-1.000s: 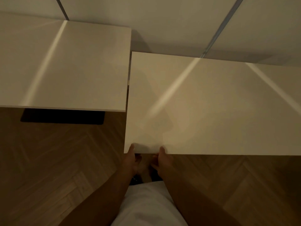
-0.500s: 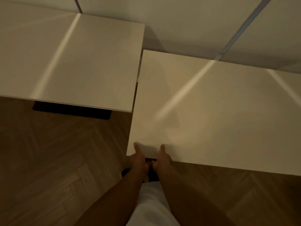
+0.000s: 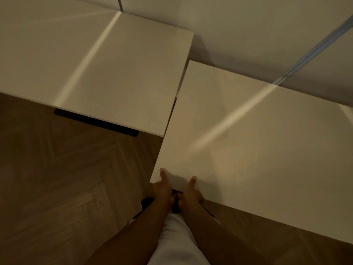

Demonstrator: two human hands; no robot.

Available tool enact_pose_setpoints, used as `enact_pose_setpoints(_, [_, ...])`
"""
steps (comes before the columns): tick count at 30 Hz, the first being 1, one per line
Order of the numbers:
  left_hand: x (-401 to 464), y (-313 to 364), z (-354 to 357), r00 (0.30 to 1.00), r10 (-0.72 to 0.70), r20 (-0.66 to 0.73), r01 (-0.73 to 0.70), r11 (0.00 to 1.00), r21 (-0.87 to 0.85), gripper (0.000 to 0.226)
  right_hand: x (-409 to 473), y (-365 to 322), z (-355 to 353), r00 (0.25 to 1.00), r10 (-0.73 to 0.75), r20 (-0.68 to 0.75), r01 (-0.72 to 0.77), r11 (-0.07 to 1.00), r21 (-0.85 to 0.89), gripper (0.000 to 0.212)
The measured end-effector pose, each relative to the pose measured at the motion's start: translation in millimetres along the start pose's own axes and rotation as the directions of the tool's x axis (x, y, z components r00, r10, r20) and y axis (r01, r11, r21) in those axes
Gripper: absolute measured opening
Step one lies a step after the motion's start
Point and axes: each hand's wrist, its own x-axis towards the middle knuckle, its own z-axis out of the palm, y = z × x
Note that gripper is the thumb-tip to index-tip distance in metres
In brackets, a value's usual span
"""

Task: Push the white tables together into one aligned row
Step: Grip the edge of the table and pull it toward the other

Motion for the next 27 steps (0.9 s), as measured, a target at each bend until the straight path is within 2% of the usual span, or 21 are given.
enact_pose_setpoints(4, [12, 0, 2, 1.000, 0.017, -0.008, -0.017, 1.000, 0.000, 0.069, 7, 0, 10, 0.998, -0.031, -0.062, 0.033, 0.999, 0.030, 0.094])
enact_pose_setpoints(7, [9, 7, 6, 0.999, 0.040, -0.007, -0.041, 0.997, -0.061, 0.060, 6, -5, 14, 0.998, -0.018, -0.055, 0.019, 1.000, 0.005, 0.095])
enact_pose_setpoints(11, [16, 8, 9, 0.997, 0.065, -0.041, -0.067, 0.996, -0.058, 0.048, 14, -9, 18, 0.995, -0.018, -0.098, 0.021, 0.999, 0.028, 0.100])
enact_pose_setpoints(13, [18, 8, 8, 0.998, 0.051, -0.020, -0.052, 0.998, -0.034, 0.059, 16, -9, 18, 0.995, -0.021, -0.099, 0.023, 1.000, 0.015, 0.097])
enact_pose_setpoints(16, [22, 7, 6, 0.999, 0.043, -0.018, -0.044, 0.998, -0.046, 0.061, 20, -7, 18, 0.998, -0.015, -0.069, 0.016, 1.000, 0.016, 0.097])
enact_pose_setpoints(21, [30, 10, 3, 1.000, -0.004, 0.000, 0.004, 0.997, -0.080, 0.048, 24, -6, 15, 0.999, -0.030, -0.036, 0.032, 0.999, 0.036, 0.095])
enact_pose_setpoints(22, [34, 9, 2, 1.000, -0.018, 0.013, 0.019, 0.998, -0.055, 0.048, 33, -4, 15, 0.999, -0.044, -0.022, 0.045, 0.998, 0.040, 0.098])
enact_pose_setpoints(25, [59, 1, -12, 0.997, 0.067, 0.042, -0.068, 0.998, 0.007, 0.056, 66, 12, 15, 0.999, -0.048, 0.018, 0.049, 0.997, -0.060, 0.126])
enact_pose_setpoints(27, [62, -1, -24, 0.982, 0.188, 0.014, -0.187, 0.959, 0.214, 0.070, 69, 16, 9, 0.990, -0.124, 0.064, 0.131, 0.982, -0.133, 0.105])
